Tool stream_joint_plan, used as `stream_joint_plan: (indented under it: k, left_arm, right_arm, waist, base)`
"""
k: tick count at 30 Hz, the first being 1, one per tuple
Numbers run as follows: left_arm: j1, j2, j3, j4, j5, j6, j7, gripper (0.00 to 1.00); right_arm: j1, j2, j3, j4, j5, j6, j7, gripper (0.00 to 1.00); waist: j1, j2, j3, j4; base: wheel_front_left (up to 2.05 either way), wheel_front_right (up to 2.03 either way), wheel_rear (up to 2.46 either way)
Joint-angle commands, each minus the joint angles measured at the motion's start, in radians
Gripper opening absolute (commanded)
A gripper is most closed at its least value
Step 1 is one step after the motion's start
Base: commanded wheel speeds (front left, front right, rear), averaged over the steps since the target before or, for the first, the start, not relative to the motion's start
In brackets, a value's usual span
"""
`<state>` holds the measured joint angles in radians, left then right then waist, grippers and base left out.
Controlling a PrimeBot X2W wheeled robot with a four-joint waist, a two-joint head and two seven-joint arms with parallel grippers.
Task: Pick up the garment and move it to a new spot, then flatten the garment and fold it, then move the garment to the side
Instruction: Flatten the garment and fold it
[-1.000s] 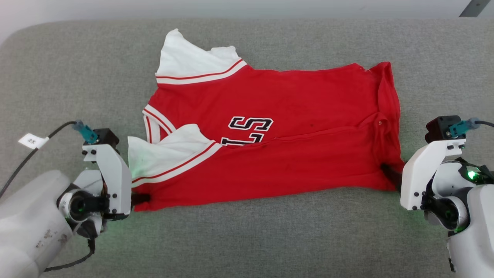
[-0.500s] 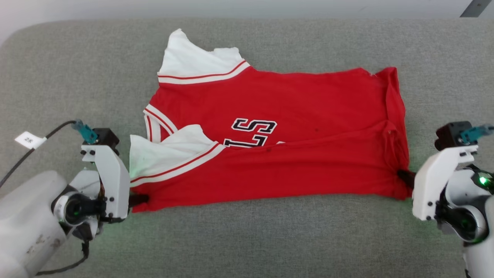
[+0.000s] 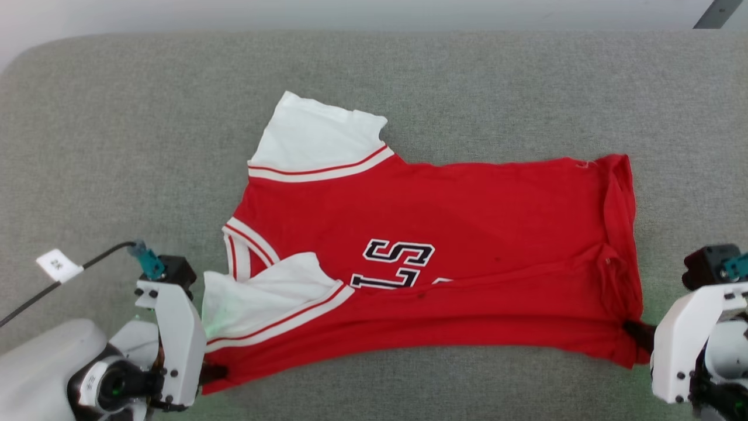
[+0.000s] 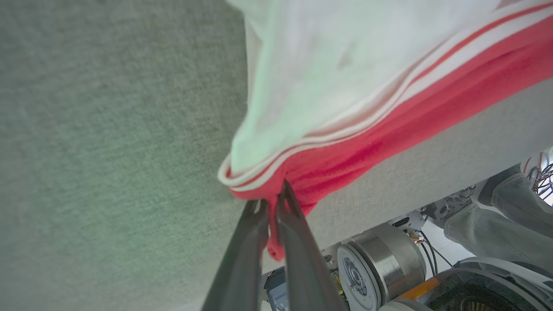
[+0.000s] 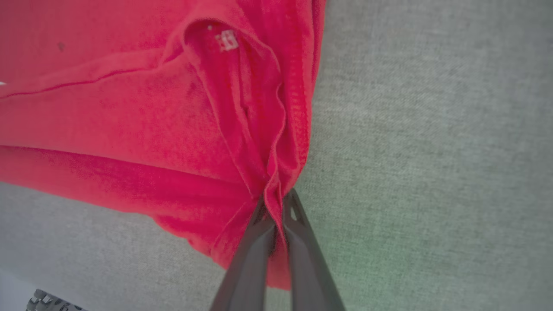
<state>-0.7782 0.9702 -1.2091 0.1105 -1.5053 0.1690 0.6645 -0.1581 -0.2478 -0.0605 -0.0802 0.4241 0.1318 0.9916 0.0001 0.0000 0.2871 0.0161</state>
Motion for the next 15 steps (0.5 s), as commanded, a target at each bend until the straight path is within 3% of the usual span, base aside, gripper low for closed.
stream_joint_plan:
  k: [1,5,11,15]
  left_arm:
    - [0.029,0.015,-0.007,-0.013,-0.006,0.016,0.000,0.00]
    - [0.053,0.032,-0.012,-0.037,-0.008,0.036,-0.011,0.00]
    - [0.070,0.010,-0.010,0.009,0.001,0.024,-0.051,0.00]
    - [0.080,-0.009,-0.017,0.059,0.016,0.002,-0.062,0.12]
  right_arm:
    - [0.027,0.007,-0.014,-0.014,0.005,-0.002,0.011,0.00]
    - [0.062,0.029,-0.018,-0.039,-0.002,-0.002,0.024,0.00]
    - [0.063,0.041,0.000,-0.017,-0.012,-0.002,0.007,0.00]
    - [0.044,0.035,0.023,0.019,-0.013,-0.002,-0.015,0.00]
  waist:
    - [-0.0001,0.0000,0.002,0.000]
    - [-0.0001,0.0000,0.007,-0.006]
    - [-0.0001,0.0000,0.008,-0.013]
    - [-0.0001,0.0000,0.003,-0.019]
  base:
    - [0.00,0.00,0.00]
    - [0.00,0.00,0.00]
    - [0.00,0.00,0.00]
    - [0.00,0.00,0.00]
